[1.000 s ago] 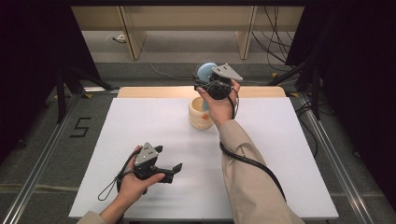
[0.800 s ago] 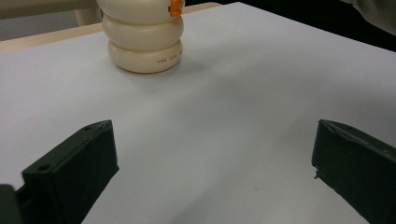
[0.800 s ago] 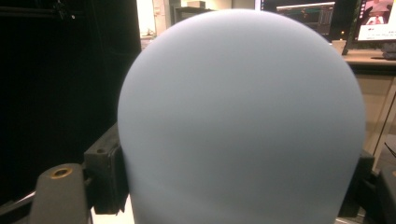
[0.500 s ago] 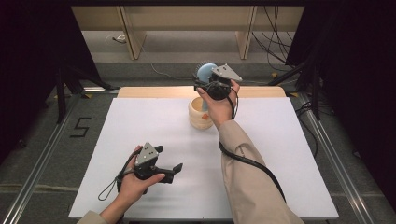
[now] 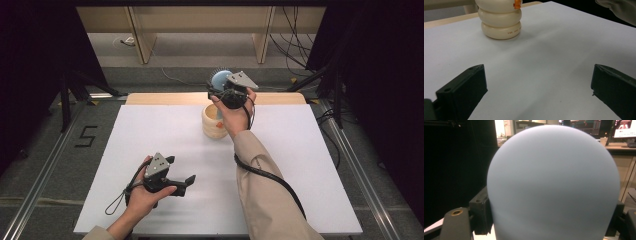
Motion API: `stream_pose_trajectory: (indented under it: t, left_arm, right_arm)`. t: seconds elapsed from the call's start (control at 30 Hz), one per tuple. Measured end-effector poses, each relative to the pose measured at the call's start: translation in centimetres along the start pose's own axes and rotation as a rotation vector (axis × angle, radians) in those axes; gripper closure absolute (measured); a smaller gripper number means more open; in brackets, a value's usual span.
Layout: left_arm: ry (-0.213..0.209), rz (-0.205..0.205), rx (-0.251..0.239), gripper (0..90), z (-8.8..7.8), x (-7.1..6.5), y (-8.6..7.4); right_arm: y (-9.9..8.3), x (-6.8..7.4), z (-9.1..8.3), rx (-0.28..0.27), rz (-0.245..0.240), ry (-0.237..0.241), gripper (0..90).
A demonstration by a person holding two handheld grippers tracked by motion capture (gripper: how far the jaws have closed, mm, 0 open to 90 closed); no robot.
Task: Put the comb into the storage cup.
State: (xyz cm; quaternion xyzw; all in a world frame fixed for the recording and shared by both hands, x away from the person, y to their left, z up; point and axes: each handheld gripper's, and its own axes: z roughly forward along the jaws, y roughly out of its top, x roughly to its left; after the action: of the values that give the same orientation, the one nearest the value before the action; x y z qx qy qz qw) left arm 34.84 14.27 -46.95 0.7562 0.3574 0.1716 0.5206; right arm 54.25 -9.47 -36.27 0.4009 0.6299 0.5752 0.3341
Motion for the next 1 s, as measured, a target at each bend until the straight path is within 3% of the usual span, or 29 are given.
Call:
stream_pose_trajectory:
  t: [1.0]
  left_arm:
    - [-0.006, 0.002, 0.008, 0.0, 0.2, 0.0, -0.1]
  right_arm:
    - [-1.7, -0.4, 0.0, 0.013, 0.016, 0.003, 21.2]
